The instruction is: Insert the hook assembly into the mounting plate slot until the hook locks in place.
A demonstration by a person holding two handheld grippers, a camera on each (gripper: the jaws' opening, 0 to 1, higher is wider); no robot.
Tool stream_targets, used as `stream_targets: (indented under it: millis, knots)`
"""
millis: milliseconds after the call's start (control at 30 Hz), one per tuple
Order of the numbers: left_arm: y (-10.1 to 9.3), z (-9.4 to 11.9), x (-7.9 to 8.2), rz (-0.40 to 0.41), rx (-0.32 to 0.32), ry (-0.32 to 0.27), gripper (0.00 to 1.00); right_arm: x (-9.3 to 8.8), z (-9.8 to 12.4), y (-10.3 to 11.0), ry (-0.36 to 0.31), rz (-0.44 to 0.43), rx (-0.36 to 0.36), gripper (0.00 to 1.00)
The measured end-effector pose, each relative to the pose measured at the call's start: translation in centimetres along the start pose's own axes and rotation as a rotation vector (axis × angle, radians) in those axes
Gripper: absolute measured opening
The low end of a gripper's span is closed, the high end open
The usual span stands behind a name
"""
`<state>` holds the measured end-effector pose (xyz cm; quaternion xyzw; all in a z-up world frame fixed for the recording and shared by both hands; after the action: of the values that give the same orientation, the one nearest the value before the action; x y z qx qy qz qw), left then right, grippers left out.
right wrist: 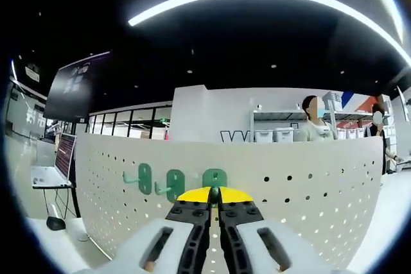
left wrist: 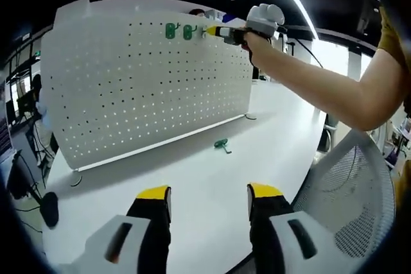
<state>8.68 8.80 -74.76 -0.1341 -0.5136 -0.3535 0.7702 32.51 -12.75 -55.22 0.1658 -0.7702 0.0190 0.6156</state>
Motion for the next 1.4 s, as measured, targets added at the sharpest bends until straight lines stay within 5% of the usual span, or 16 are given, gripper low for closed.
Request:
stream_targets:
  millis: [1400]
  knots:
    - [-0.3, -0.2, -0.4, -0.001, -0.022, 0.022, 0.43, -0.5, -1.1, 0.0, 0.014, 0.051, -0.119, 0.01]
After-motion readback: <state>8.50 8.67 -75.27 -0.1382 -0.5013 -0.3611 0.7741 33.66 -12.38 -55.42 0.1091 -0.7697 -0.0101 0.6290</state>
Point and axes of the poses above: the point that each gripper's makers call its tool centre point, and the gripper's own axes: z roughly backward along the fingers, y roughly to its left, x roughly out of its top, the point moved 2 cm from there along z, roughly backward along the fingers, and after that the axes turned 13 degrees about -z, right-handed, at the moved point
